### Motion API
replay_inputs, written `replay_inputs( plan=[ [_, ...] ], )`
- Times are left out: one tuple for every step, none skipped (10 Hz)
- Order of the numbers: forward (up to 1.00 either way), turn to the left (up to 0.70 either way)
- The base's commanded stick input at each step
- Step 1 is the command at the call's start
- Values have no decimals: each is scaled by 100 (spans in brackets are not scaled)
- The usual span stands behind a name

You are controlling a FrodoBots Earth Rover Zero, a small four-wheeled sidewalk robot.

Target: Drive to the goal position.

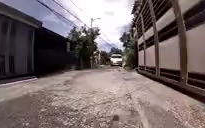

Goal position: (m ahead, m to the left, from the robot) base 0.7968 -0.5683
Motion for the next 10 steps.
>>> replay_inputs(
  plan=[
    [70,0],
    [70,0],
    [70,0],
    [70,0],
    [70,0],
    [70,0],
    [70,0],
    [70,0],
    [70,0],
    [70,0]
  ],
)
